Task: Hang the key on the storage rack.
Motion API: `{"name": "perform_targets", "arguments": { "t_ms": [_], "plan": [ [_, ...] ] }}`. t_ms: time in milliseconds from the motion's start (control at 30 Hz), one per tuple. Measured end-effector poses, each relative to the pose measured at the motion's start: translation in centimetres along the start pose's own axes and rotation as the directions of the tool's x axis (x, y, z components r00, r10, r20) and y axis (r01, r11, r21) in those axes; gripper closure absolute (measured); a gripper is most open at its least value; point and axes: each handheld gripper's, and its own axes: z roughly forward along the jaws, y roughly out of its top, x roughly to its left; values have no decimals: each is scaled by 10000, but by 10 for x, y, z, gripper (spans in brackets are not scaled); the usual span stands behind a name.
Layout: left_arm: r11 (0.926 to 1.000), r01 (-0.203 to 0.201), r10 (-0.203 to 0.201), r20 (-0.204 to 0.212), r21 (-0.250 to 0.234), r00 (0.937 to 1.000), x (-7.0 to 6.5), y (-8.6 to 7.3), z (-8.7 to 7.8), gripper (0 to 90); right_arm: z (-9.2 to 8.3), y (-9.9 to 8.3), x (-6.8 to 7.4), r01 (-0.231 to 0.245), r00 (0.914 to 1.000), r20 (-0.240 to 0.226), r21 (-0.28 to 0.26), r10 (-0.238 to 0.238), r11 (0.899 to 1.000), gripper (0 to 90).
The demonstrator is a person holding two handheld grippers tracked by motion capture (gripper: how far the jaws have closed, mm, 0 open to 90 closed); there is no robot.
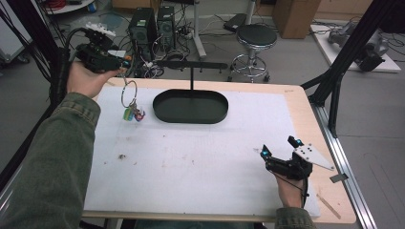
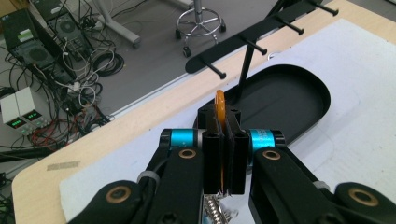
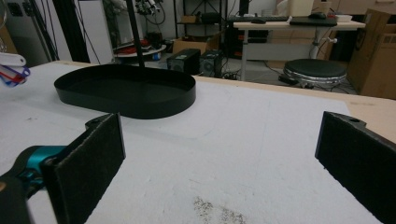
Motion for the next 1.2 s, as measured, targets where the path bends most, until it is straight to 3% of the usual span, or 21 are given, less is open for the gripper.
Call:
{"name": "perform_targets", "arguments": {
  "t_ms": [433, 800, 1200],
  "plan": [
    [9999, -16, 17, 24, -131, 10000, -6, 28, 8, 876, -2, -1, -2, -23, 10000, 64, -70, 23, 10000, 4],
    [9998, -189, 190, 98, -86, 9998, -20, 44, 26, 876, -5, -2, -4, -156, 9998, 95, -82, 157, 9998, 4],
    [10000, -74, 74, 11, 58, 10000, -20, 54, 50, 876, -8, -3, -7, -254, 9996, 151, -138, 256, 9996, 4]
  ]
}}
